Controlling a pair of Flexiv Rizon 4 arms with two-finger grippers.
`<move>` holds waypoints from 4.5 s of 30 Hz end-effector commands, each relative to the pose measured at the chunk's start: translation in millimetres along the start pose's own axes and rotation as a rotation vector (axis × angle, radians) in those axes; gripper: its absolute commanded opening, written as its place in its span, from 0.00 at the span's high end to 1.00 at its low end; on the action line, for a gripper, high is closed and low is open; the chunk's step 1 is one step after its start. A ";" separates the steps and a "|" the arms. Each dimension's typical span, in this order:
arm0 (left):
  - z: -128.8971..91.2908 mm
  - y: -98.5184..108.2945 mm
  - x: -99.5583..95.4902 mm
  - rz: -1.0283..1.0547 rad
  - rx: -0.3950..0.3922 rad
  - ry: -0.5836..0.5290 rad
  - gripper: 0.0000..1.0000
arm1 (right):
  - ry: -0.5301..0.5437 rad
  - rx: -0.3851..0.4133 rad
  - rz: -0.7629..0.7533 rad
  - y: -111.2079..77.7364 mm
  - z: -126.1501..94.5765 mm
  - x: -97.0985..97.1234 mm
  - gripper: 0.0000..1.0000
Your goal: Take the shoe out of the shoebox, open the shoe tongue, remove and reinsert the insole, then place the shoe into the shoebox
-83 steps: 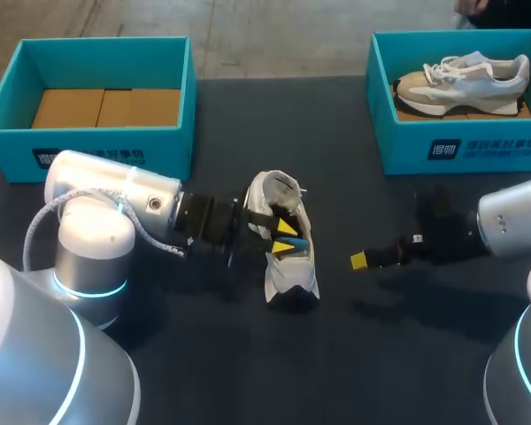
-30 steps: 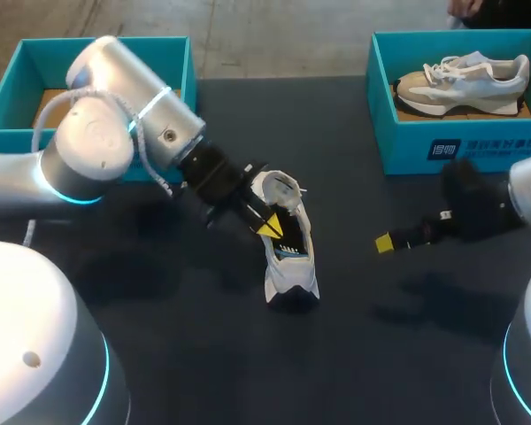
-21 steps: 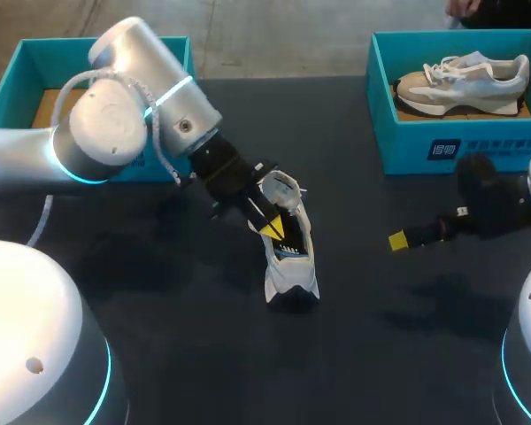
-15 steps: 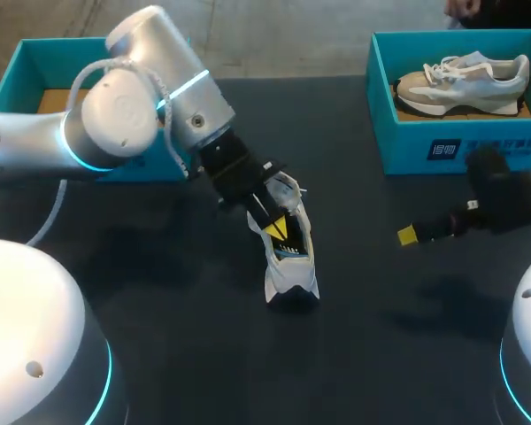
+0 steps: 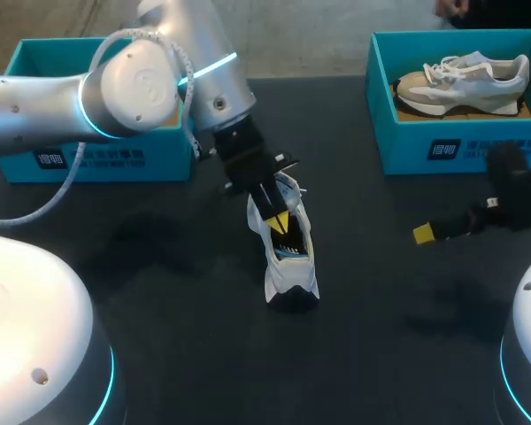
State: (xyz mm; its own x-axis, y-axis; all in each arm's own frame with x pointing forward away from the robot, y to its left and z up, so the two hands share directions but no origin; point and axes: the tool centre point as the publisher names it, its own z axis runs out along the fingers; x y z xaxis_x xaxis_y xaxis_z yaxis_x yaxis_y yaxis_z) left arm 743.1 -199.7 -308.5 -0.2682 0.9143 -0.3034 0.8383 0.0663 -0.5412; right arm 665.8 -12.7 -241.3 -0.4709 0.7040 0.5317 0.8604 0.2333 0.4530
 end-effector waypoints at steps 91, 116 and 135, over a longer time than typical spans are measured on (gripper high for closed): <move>53.3 41.1 10.4 0.109 -0.285 0.301 1.00 | 0.007 0.015 0.002 1.4 -48.5 -5.0 0.00; 76.9 30.1 10.7 0.136 -0.204 0.329 1.00 | 0.007 0.015 0.002 1.4 -48.5 -5.0 0.00; 74.2 11.0 8.9 0.175 -0.198 0.313 1.00 | 0.007 0.015 0.002 1.4 -48.5 -5.0 0.00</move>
State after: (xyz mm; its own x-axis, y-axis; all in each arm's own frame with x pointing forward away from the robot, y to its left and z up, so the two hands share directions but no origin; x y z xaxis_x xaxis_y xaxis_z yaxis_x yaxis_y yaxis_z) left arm 716.8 -218.2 -367.8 0.0198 0.9937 -0.1102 0.9400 -0.0561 -0.3365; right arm 661.5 -48.6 -208.9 -0.4719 0.6973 0.5396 0.8638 0.2432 0.4412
